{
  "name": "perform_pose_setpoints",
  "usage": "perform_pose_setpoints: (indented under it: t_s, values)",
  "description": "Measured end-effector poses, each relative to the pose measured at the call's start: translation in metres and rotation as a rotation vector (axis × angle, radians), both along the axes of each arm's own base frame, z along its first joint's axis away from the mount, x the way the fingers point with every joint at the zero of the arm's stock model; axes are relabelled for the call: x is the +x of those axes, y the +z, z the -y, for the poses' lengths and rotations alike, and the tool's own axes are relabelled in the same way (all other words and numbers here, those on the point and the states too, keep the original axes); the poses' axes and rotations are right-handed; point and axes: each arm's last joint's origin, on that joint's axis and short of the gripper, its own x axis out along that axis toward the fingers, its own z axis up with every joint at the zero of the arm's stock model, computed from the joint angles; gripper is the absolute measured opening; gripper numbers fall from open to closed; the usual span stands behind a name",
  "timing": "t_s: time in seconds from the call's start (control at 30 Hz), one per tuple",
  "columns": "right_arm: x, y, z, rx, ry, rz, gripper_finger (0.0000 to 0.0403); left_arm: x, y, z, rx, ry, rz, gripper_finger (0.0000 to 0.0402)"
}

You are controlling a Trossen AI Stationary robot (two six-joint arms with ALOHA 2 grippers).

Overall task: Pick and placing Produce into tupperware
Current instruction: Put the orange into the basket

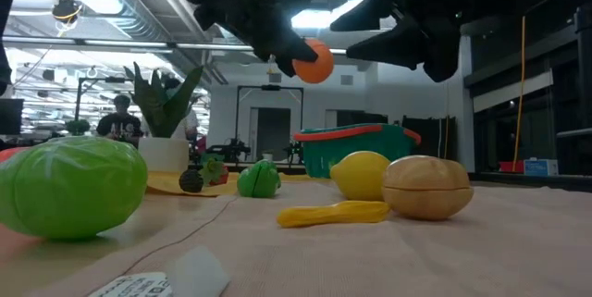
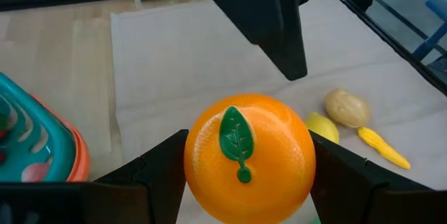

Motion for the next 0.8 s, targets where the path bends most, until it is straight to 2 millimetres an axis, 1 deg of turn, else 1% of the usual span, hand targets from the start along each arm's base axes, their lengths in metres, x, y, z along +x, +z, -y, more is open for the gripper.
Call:
perform_pose_setpoints:
  t_s: [0.1, 0.27, 0.43, 0.57, 0.8]
  values:
    - [0.009, 0.000, 0.002, -0.005, 0.000, -0.015, 0.0313, 0.001, -0.002, 0.000, 0.010, -0.007, 0.003, 0.0239]
    - [0.034, -0.008, 0.004, -0.046, 0.000, -0.061, 0.0313, 0.001, -0.002, 0.000, 0.017, -0.012, 0.005, 0.0239]
    - [0.053, -0.014, 0.007, -0.099, -0.113, -0.130, 0.0313, 0.001, -0.003, 0.000, 0.018, -0.014, -0.002, 0.0239]
    - [0.061, -0.016, 0.008, -0.119, -0.140, -0.182, 0.0311, 0.000, -0.004, -0.002, 0.017, -0.008, -0.014, 0.0239]
    - [0.062, -0.009, 0.008, -0.119, -0.144, -0.171, 0.0285, -0.002, -0.005, -0.003, 0.006, -0.007, -0.035, 0.0239]
